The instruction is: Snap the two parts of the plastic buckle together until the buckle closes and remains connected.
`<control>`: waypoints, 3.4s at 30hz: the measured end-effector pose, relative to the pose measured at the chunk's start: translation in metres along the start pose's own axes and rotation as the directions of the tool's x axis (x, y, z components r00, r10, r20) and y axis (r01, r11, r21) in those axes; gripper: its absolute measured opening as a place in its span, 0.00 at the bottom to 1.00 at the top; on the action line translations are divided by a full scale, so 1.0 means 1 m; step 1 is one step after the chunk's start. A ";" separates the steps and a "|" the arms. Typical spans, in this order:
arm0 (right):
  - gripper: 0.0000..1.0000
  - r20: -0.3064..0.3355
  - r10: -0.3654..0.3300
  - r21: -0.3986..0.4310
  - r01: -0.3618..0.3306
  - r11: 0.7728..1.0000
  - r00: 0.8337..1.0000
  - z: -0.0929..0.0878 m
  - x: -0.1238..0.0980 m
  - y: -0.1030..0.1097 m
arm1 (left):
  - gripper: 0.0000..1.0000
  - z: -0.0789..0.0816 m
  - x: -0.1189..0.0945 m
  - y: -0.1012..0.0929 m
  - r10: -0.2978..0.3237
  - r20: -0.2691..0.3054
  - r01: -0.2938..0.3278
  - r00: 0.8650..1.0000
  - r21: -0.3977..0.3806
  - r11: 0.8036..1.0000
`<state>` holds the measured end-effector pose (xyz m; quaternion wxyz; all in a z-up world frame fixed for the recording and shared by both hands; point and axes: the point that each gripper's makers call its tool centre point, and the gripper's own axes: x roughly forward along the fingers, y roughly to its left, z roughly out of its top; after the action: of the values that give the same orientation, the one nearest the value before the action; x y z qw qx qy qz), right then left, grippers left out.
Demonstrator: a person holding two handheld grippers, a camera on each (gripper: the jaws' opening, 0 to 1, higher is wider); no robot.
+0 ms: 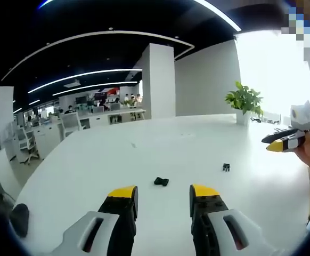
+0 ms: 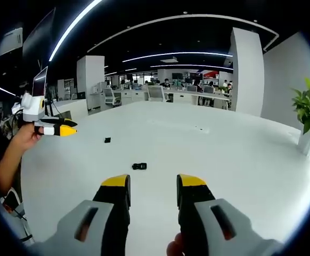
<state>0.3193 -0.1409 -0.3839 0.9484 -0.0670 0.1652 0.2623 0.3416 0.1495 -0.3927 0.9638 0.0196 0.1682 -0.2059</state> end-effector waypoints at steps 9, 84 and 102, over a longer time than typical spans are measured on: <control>0.35 -0.002 0.016 -0.008 -0.016 1.000 1.000 0.006 0.008 -0.001 | 0.39 0.000 0.006 0.004 -0.025 -0.015 0.025 1.000 0.009 1.000; 0.28 -0.076 0.248 -0.074 -0.253 0.965 0.966 0.008 0.063 0.010 | 0.35 -0.005 0.055 0.006 -0.175 -0.130 0.196 0.976 0.173 0.965; 0.28 -0.106 0.297 -0.092 -0.307 0.947 0.949 0.009 0.078 0.021 | 0.35 -0.007 0.065 -0.003 -0.237 -0.142 0.261 0.961 0.182 0.948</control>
<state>0.3738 -0.0841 -0.4033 0.8835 -0.1037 0.2020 0.4097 0.3938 0.1226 -0.4207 0.9116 0.1066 0.2047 -0.3402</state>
